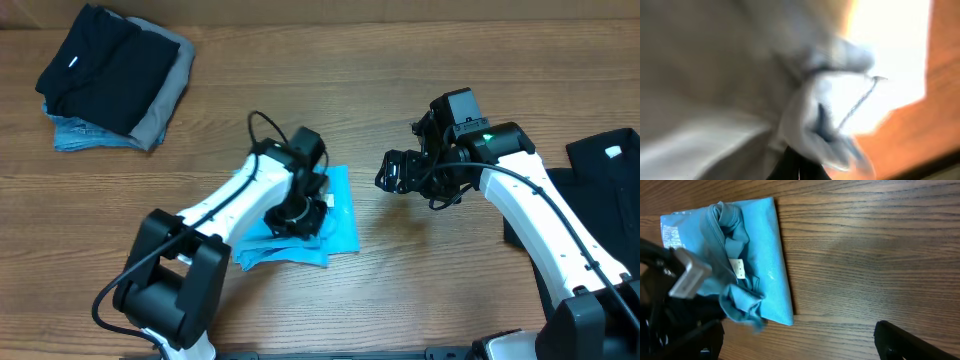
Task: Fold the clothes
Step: 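Press the folded left end onto the stack with the left gripper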
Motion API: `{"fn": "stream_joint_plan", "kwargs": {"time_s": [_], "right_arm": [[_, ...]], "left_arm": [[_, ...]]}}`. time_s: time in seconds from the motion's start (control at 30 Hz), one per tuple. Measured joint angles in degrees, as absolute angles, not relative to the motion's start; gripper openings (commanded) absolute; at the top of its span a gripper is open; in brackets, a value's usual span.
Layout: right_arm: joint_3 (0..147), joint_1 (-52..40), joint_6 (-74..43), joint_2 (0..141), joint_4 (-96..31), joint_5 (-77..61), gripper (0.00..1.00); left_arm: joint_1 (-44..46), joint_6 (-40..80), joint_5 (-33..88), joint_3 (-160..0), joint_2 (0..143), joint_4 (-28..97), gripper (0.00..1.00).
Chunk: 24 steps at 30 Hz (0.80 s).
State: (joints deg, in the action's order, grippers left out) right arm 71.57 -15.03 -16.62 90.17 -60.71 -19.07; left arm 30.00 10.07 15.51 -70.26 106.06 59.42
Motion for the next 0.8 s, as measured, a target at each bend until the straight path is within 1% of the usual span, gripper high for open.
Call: {"fn": "stream_joint_plan", "kwargs": {"time_s": [0.17,0.27,0.5,0.53,0.6,0.7,0.8], "right_arm": [[71.6,-15.0,-16.7,90.2,-60.5,-19.0,1.00],[71.6,-15.0,-16.6,90.2,-59.8,-19.1,1.00],[71.6,-16.5,-14.9,90.2,-56.6,-21.7,1.00],[71.6,-16.9,-14.7,90.2,-56.2,-22.1,1.00],[71.6,-17.6,-14.7,90.2,-55.9,-22.6,1.00],[71.6,-17.7,-14.9,90.2,-56.1,-22.5,1.00],[71.6,-17.7,-15.0,90.2,-56.6,-22.0,1.00]], "left_arm": [[30.7,9.3,17.5,-72.2,106.1,62.3,0.04],[30.5,8.6,17.0,-74.8,106.1,66.5,0.04],[26.8,6.5,13.6,-88.9,106.1,76.2,0.10],[26.5,6.0,13.0,-91.0,106.0,77.0,0.09],[26.1,5.6,10.9,-92.7,105.7,76.9,0.04],[26.3,5.5,7.1,-91.2,105.5,74.5,0.04],[26.7,6.0,4.9,-85.0,105.4,68.3,0.04]]}}
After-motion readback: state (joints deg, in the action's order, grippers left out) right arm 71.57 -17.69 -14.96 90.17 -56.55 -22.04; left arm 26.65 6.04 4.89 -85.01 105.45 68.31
